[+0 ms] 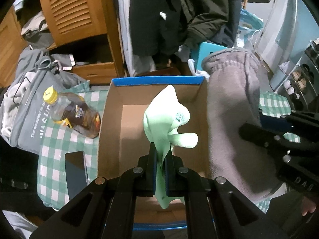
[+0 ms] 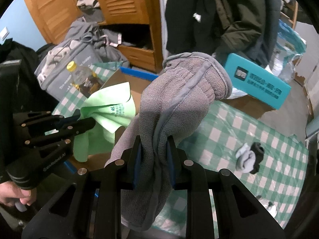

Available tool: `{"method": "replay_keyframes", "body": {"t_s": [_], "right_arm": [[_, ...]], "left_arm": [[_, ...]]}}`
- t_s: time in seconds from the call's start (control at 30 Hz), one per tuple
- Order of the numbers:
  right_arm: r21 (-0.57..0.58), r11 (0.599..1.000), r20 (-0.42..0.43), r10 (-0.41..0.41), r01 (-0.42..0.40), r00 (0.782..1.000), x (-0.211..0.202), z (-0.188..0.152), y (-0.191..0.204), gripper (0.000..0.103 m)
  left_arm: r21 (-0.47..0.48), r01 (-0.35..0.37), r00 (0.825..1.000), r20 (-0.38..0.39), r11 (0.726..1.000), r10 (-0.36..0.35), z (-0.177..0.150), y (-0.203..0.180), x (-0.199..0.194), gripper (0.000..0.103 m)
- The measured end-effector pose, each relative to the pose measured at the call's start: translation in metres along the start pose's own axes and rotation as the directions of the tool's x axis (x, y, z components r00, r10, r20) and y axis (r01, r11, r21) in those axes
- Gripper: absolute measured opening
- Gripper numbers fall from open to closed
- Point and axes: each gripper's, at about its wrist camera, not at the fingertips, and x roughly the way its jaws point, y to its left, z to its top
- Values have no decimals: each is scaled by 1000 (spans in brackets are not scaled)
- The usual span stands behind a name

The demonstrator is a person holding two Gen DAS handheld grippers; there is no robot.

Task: Organize soft objects
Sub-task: 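Lower the green cloth into the box with the left gripper while the right lowers the grey glove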

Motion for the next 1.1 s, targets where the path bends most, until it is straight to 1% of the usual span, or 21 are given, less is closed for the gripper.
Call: {"method": "replay_keyframes", "body": {"t_s": [0.17, 0.27, 0.33, 0.37, 0.4, 0.43, 0.47, 0.5, 0.53, 0.63, 0.67, 0.73, 0.8, 0.87, 0.97, 1.1], "right_arm": [[-30, 1000, -31, 2, -3, 1000, 19, 6, 16, 21], [-35, 999, -52, 4, -6, 999, 31, 9, 21, 21], [-36, 999, -65, 14, -17, 998, 38, 10, 22, 22], [-39, 999, -78, 22, -25, 997, 43, 10, 23, 25], [-41, 999, -89, 24, -28, 996, 47, 10, 24, 27], [-40, 999, -96, 26, -30, 995, 51, 9, 24, 36], [-39, 999, -94, 21, -25, 995, 53, 10, 24, 42], [-42, 999, -93, 17, -20, 996, 55, 10, 24, 42], [-47, 999, -94, 12, -16, 995, 56, 10, 24, 43], [-49, 999, -93, -9, 4, 996, 57, 8, 21, 51], [-44, 999, -92, -11, 7, 996, 56, 7, 19, 51], [-27, 1000, -91, -13, 11, 996, 54, 7, 15, 52], [-13, 1000, -78, -21, 20, 997, 48, 6, 10, 56], [-3, 999, -64, -32, 32, 997, 43, 5, 6, 63], [6, 999, -48, -40, 41, 998, 33, 3, 1, 64], [16, 998, -35, -60, 60, 998, 22, -2, -7, 64]], "left_arm": [[-10, -12, 1000, -21, 1000, 11, -3, 8, 9, 6], [-22, -9, 999, -51, 1000, 7, -6, 14, 19, 6], [-34, -10, 997, -77, 999, 7, -9, 18, 27, 9], [-36, -14, 996, -84, 999, 11, -9, 19, 29, 12], [-37, -19, 996, -89, 999, 15, -10, 19, 30, 20], [-40, -23, 995, -93, 999, 19, -11, 20, 31, 33], [-43, -26, 995, -93, 999, 22, -11, 21, 31, 41], [-43, -28, 996, -90, 999, 24, -11, 21, 30, 54], [-41, -32, 996, -83, 999, 29, -11, 21, 29, 56], [-40, -39, 996, -80, 998, 35, -10, 21, 27, 57], [-44, -35, 996, -81, 998, 32, -9, 21, 27, 57], [-47, -37, 996, -85, 998, 32, -9, 21, 27, 62], [-43, -36, 996, -83, 998, 32, -8, 20, 27, 66], [-35, -37, 996, -79, 999, 35, -8, 16, 26, 67], [-25, -33, 997, -77, 999, 31, -7, 10, 25, 67], [-6, -35, 997, -72, 999, 34, -4, 1, 24, 73]]}}
